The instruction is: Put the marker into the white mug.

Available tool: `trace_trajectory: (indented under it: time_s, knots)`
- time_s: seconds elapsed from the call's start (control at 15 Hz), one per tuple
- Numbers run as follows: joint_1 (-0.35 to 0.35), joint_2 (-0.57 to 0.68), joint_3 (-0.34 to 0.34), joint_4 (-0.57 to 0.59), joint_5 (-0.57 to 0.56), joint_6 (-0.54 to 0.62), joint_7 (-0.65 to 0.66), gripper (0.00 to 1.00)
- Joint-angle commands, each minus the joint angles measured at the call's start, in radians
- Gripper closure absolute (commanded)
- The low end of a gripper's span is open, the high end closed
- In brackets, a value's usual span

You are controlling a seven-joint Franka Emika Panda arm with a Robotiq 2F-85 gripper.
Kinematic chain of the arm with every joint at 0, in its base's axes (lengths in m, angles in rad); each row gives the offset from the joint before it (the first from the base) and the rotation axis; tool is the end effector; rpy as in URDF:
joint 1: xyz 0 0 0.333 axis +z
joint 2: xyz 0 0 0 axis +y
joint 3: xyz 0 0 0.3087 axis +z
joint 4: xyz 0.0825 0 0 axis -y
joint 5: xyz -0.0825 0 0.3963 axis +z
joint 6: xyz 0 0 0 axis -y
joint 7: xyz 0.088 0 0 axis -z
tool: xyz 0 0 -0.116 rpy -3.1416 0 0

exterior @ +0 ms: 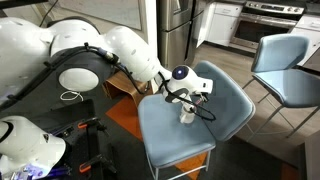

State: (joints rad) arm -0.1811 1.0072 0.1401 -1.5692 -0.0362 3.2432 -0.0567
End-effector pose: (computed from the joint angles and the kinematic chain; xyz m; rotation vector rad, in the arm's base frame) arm 0.7280 -0.0466 0.1062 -2.9147 0.0776 -1.0296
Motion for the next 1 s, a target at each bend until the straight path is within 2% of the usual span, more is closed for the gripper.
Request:
trace_trajectory:
  time_s: [0.0, 0.07, 0.13, 0.2, 0.4, 0.67, 0.73, 0.93]
  knots:
    - [-0.015, 0.016, 0.024, 0.005, -0.014, 0.022, -0.016, 0.95]
    - [-0.012, 0.016, 0.020, 0.001, -0.010, 0.022, -0.011, 0.95]
    - [-0.009, 0.016, 0.013, -0.003, -0.008, 0.024, -0.009, 0.56]
    - [-0.003, 0.014, 0.003, -0.008, -0.006, 0.027, -0.006, 0.55]
    - [0.005, -0.004, -0.011, -0.028, -0.003, 0.022, -0.002, 0.33]
    - [0.040, -0.074, -0.039, -0.073, 0.025, -0.093, 0.031, 0.04]
    - [0.048, -0.097, -0.045, -0.088, 0.032, -0.134, 0.038, 0.00]
    - [0.063, -0.171, -0.049, -0.121, 0.052, -0.297, 0.048, 0.00]
